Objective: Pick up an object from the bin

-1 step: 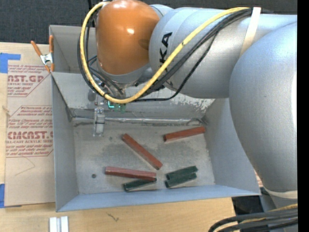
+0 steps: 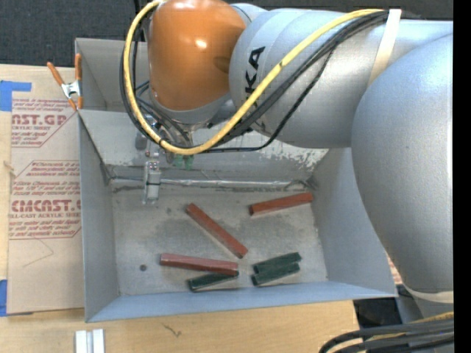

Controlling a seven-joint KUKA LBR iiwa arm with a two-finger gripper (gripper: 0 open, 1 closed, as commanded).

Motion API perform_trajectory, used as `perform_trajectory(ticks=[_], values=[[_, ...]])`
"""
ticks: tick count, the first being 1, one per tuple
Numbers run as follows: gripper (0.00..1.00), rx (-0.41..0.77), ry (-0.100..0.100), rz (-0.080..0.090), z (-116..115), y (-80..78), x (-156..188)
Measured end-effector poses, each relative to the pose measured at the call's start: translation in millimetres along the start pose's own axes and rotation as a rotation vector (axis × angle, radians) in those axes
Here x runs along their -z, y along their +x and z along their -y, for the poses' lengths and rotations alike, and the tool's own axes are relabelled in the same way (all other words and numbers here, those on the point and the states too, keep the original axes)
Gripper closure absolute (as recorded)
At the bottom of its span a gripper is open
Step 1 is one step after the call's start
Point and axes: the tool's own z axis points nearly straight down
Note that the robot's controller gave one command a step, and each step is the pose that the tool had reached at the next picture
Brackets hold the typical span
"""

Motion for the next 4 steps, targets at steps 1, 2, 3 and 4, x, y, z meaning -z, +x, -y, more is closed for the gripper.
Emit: perform_trajectory(ticks=[1,2,3,4], values=[[0.0,0.02,-0.001,0.002,48,11.7,-98],[0.0,0.036,0.002,-0.003,132,19.2,-97],[0.0,-0.043,0.003,0.0,162,17.2,-99],[0.0,-0.074,0.001,-0.001,165,9.7,-175]])
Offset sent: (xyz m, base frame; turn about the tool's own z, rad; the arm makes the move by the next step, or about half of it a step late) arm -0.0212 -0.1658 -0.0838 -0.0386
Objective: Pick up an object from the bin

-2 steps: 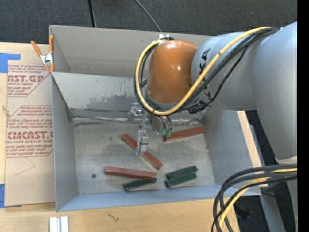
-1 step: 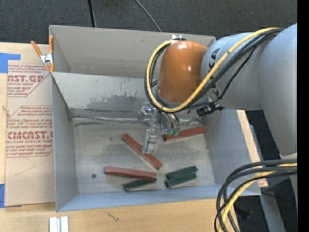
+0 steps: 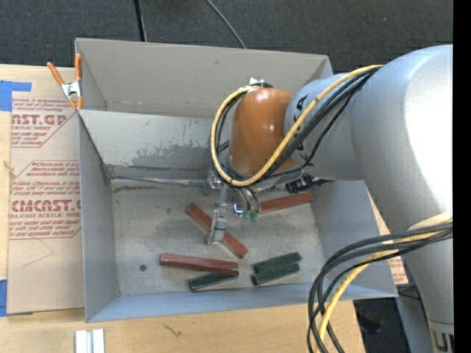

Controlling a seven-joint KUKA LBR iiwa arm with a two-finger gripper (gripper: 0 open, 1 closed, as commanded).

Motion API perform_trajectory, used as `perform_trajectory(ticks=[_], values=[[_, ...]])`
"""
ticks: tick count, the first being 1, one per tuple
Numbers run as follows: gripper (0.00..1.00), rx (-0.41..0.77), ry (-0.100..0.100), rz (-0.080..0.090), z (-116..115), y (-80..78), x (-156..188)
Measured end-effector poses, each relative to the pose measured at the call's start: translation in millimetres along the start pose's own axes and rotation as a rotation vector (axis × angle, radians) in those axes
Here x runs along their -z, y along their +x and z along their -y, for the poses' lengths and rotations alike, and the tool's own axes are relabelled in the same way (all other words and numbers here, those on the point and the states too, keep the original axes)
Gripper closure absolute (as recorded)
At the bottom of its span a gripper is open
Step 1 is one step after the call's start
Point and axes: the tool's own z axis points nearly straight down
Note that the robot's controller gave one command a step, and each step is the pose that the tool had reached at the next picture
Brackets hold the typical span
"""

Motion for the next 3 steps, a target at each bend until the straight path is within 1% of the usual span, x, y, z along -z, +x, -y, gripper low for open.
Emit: perform_trajectory(ticks=[1,2,3], values=[[1.0,-0.148,0.0,0.001,7.6,3.8,1.7],[1.0,-0.148,0.0,0.001,7.6,3.8,1.7],[1.0,-0.148,0.002,-0.008,8.0,6.4,9.5]])
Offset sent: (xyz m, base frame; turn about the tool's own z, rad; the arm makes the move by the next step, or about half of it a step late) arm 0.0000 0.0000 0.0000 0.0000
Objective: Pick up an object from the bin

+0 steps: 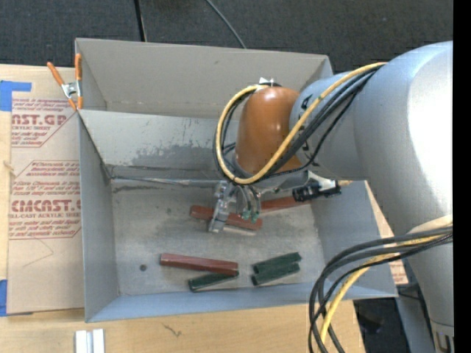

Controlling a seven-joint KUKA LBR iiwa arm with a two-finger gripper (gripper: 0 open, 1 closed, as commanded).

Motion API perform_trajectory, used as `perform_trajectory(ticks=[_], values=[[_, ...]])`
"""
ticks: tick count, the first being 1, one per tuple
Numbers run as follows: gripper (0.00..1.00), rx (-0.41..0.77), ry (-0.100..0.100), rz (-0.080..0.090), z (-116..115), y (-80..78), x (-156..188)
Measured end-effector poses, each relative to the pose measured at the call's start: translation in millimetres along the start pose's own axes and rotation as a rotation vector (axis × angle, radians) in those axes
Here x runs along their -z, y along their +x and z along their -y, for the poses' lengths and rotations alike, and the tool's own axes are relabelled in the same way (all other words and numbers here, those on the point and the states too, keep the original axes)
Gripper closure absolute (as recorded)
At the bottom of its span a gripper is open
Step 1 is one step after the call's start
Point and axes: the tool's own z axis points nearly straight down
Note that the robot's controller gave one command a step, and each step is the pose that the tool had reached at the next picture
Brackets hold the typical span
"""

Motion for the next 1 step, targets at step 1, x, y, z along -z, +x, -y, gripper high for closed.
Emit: perform_trajectory(ticks=[1], values=[[1.0,0.0,0.0,-0.001,0.2,0.6,22.2]])
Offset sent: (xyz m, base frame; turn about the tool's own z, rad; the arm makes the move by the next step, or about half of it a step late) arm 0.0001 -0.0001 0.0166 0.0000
